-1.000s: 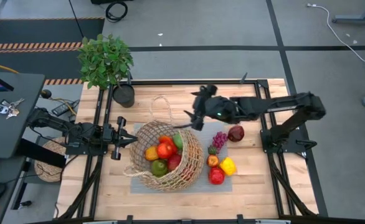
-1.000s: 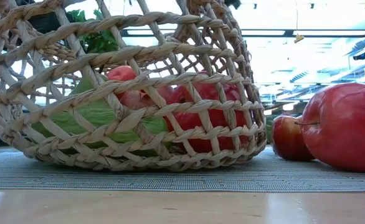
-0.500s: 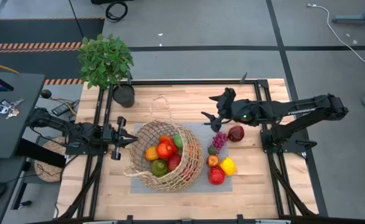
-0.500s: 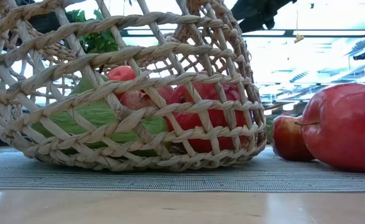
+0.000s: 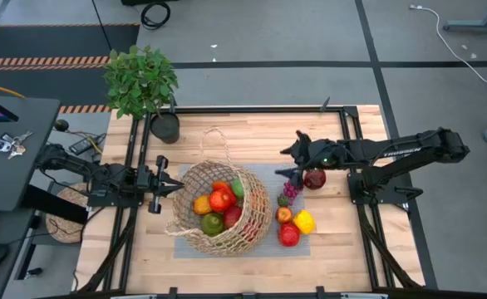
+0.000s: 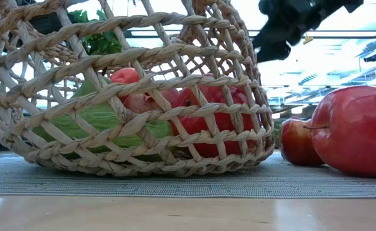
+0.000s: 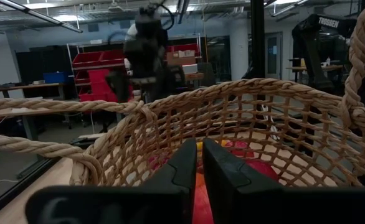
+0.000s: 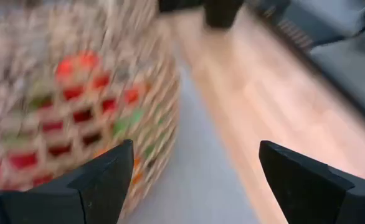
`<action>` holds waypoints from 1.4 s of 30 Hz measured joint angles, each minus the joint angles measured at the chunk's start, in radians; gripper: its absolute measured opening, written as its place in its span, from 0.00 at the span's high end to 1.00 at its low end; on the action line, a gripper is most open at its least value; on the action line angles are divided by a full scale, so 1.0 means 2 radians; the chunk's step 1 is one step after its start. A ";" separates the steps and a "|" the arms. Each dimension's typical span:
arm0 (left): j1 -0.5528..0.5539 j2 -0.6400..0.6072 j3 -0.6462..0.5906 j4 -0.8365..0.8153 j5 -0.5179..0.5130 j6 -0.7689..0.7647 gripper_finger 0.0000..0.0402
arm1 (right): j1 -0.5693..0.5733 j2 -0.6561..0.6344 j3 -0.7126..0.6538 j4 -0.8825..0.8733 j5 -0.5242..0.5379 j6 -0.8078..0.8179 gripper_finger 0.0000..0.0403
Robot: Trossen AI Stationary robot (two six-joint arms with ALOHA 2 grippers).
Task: Build produce basket
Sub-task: Put the red apple into the brown basket
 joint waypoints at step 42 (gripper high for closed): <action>0.000 0.000 0.000 0.000 0.000 0.000 0.93 | -0.062 0.015 0.008 -0.330 -0.012 0.199 0.03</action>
